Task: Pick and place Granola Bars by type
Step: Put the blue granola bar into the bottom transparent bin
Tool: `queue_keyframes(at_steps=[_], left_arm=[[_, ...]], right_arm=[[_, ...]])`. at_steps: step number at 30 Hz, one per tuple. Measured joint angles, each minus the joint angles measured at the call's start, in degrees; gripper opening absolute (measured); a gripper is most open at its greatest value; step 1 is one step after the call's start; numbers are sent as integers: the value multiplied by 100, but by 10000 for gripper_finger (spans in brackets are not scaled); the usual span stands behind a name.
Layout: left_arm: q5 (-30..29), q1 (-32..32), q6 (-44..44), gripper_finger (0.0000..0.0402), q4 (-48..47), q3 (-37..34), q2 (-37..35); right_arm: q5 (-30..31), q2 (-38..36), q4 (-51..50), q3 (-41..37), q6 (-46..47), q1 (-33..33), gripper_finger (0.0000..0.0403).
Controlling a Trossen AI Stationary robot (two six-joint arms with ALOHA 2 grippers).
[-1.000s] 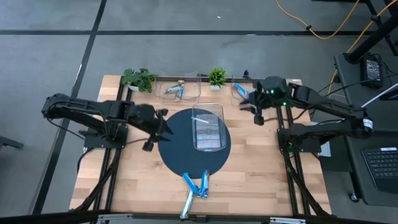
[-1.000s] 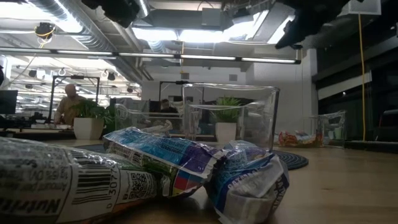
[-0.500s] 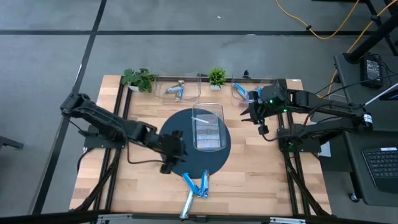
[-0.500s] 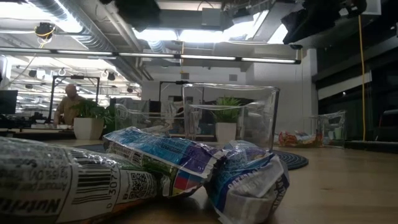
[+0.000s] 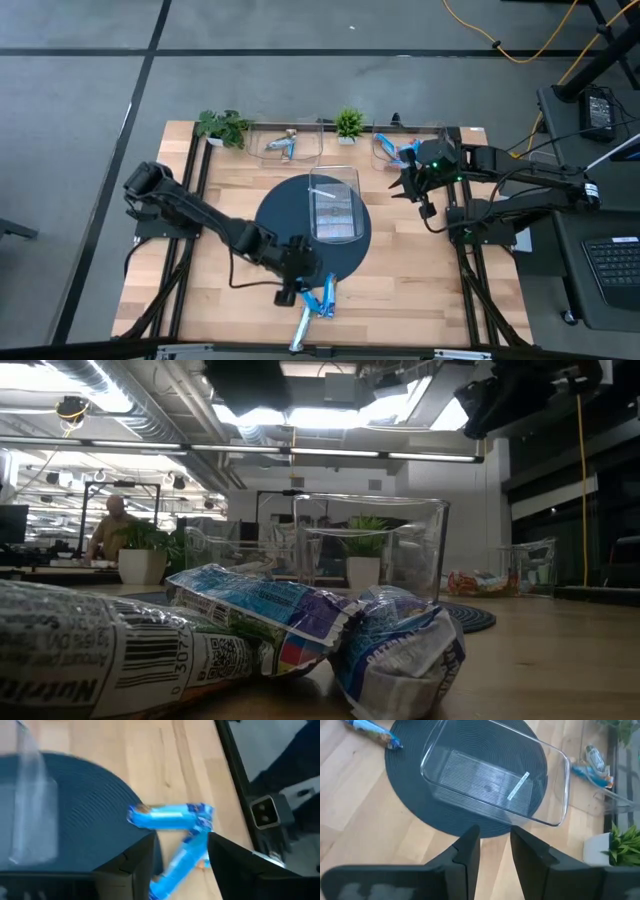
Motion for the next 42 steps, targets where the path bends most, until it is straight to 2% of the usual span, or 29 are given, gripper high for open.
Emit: queue_keyframes(at_steps=[7,13,22,34,36,39,42], left_arm=[[-168,-472,-95,220,-551,-7,224],[-206,-556,326,235,-491,-4,441],[-219,-525,875,235,-543,-7,761],[-300,-322,1254,235,-432,-7,1363],[-157,-240,1237,234,-358,-7,1450],[-78,-142,1111,222,-346,-9,1482],[-101,-66,948,192,-360,-8,1453]], right_arm=[[0,0,180,0,239,0,111],[0,0,298,0,799,0,111],[2,0,295,0,1327,64,111],[7,0,298,-2,1328,149,111],[6,0,304,-2,1320,149,111],[5,0,305,-4,1312,149,111],[7,2,306,-4,1302,149,111]])
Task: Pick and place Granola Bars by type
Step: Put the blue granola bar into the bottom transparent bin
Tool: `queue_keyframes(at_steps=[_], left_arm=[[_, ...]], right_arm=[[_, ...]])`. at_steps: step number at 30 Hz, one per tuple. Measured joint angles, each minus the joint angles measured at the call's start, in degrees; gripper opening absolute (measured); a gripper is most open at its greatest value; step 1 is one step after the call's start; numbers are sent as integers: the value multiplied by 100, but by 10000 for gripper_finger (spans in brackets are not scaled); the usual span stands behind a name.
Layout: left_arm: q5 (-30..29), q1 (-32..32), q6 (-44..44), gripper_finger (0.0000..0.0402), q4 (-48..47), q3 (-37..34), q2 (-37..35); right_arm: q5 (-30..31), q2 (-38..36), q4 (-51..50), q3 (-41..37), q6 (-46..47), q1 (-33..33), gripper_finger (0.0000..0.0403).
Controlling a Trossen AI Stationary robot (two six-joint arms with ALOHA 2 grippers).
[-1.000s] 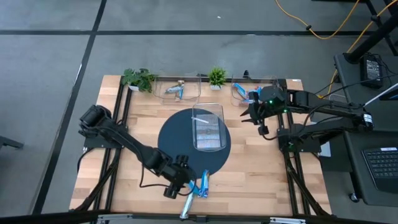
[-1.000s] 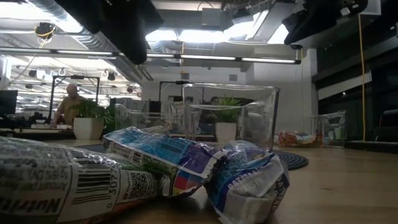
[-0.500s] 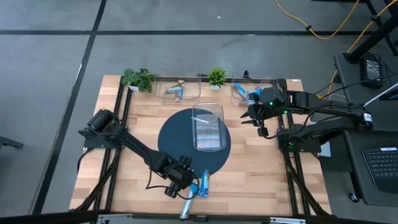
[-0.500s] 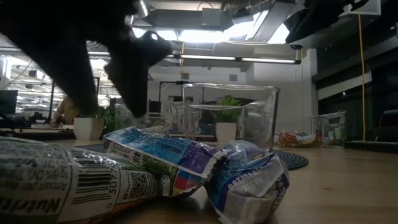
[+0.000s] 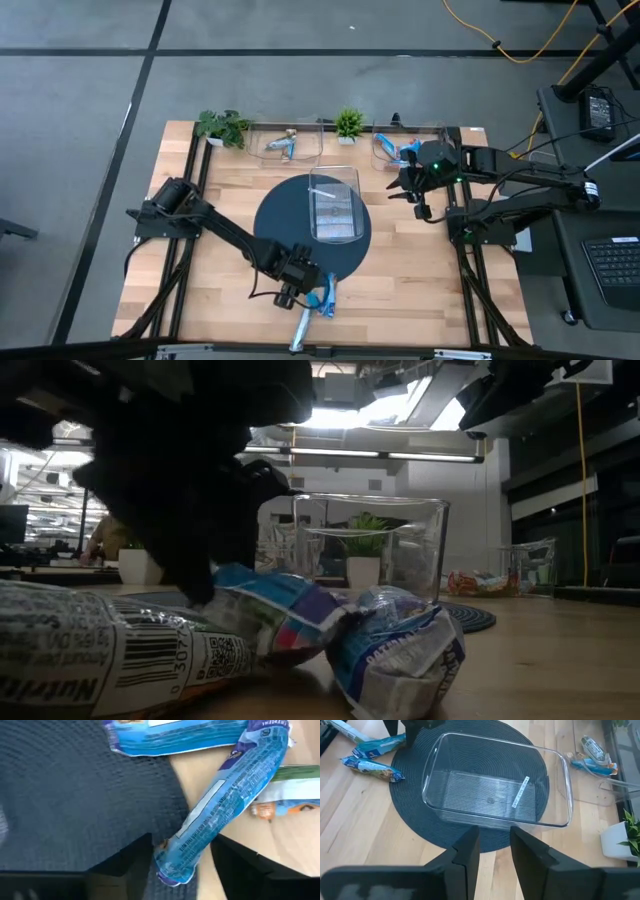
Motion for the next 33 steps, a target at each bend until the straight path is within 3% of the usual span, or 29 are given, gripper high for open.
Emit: queue_keyframes(at_steps=[10,18,26,33], left_arm=[[223,46,-9,17,-767,449,-108],[-431,94,-48,7,-1241,696,-1013],[-2040,324,-482,6,-1196,696,-2185],[-2673,756,-471,5,-1185,696,-2552]], right_arm=[[2,0,-1,0,-137,0,111],[4,0,-2,0,-304,0,111],[7,2,43,0,-360,0,111],[7,2,74,0,-300,0,111]])
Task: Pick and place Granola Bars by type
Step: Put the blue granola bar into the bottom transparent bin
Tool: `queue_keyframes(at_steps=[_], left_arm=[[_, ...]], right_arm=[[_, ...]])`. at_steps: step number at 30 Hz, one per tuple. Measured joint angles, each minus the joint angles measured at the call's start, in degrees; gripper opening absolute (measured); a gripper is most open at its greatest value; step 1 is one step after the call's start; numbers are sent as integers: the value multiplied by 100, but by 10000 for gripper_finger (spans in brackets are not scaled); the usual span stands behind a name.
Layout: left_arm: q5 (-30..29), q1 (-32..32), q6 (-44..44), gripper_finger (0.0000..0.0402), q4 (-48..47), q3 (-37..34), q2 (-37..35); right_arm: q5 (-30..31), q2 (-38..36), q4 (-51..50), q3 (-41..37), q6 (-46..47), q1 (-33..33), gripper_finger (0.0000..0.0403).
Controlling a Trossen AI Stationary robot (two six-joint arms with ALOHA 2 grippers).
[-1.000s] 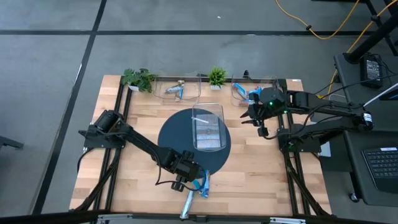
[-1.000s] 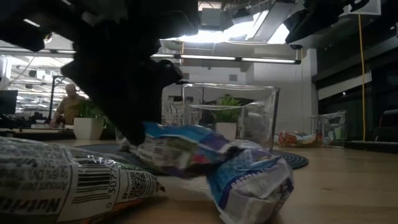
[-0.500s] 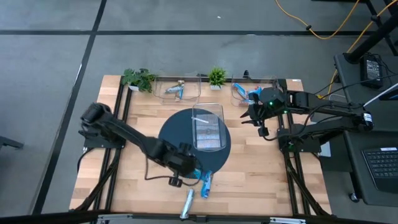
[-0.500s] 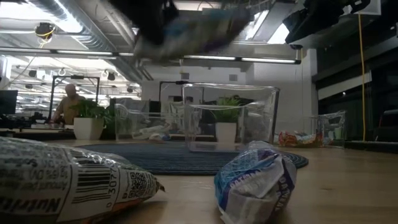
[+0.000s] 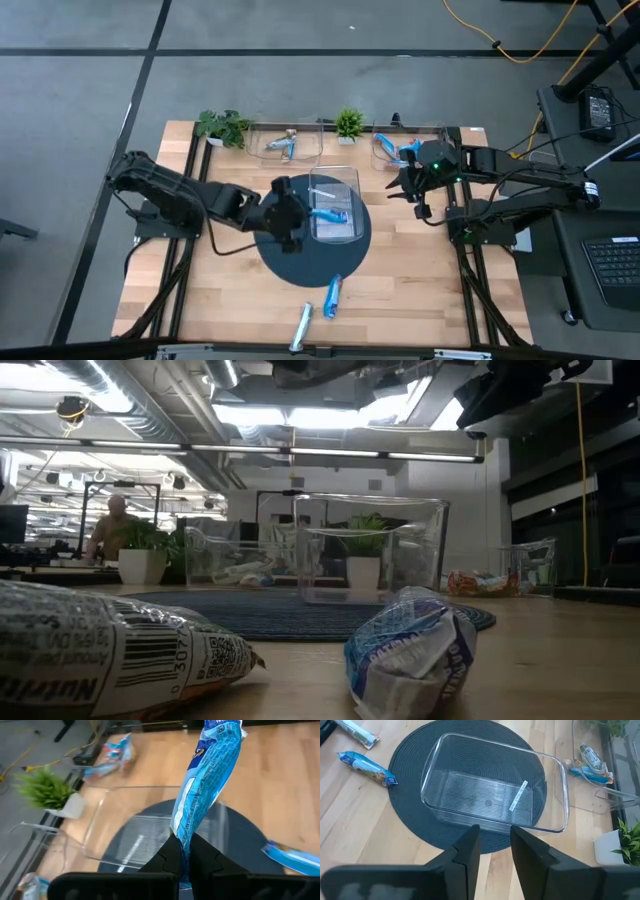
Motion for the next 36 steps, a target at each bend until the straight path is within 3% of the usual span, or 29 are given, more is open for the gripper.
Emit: queue_keyframes(at_steps=[16,23,31,36], left_arm=[[133,1183,1291,4,857,0,117],[1006,1721,1752,5,1730,-4,676],[1621,1900,1866,5,1728,-4,1208],[1681,1967,1876,5,1738,2,1438]], right_arm=[[-4,0,-1,0,57,-2,111],[-7,0,-3,0,62,-2,111],[-11,0,-157,0,211,-2,111],[-10,0,-228,0,197,-2,111]])
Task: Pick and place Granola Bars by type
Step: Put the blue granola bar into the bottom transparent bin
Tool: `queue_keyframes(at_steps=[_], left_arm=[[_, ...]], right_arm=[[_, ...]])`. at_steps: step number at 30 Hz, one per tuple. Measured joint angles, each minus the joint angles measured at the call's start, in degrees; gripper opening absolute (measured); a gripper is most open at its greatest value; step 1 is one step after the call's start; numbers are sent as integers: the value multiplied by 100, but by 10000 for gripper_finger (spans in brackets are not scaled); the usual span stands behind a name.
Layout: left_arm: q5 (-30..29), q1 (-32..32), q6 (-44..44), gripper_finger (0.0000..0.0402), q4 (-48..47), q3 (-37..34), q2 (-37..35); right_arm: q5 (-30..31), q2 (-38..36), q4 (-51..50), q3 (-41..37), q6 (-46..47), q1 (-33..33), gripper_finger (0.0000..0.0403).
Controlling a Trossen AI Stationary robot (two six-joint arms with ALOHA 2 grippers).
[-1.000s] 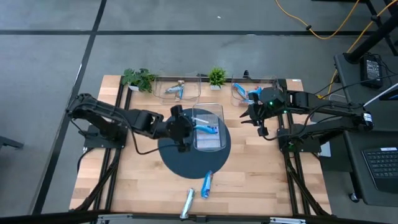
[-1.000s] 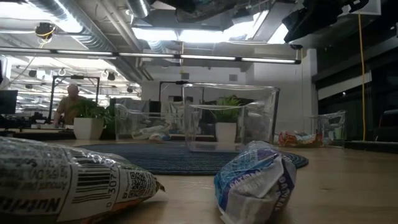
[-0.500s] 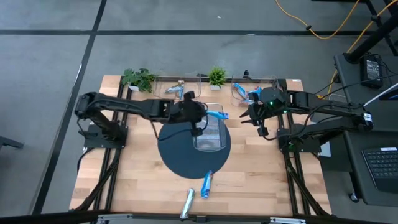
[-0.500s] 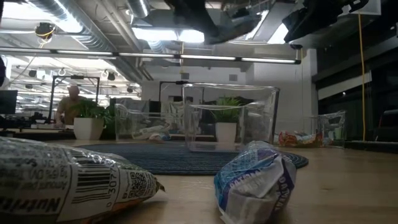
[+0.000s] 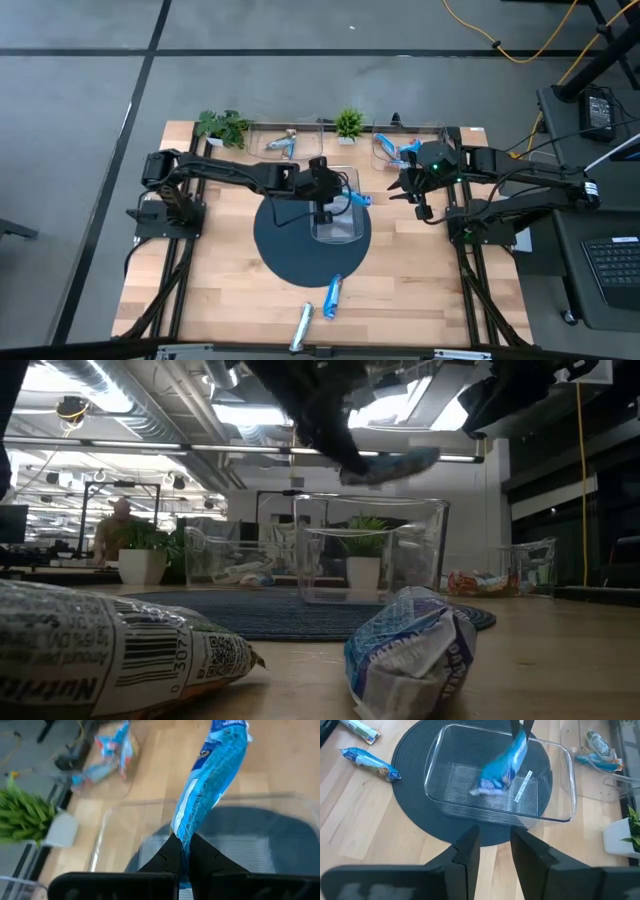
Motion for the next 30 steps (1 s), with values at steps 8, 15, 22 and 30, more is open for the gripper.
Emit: queue_keyframes(at_steps=[8,15,22,30], left_arm=[[-3,171,-4,5,-364,-11,262],[-48,328,29,5,-947,-11,264],[147,373,131,5,-1029,-12,255],[231,389,265,4,-1034,-66,283]], right_arm=[[1,0,39,0,-151,0,111],[1,0,9,0,-154,0,111],[4,0,6,0,-184,0,111],[4,0,6,0,-301,1,111]])
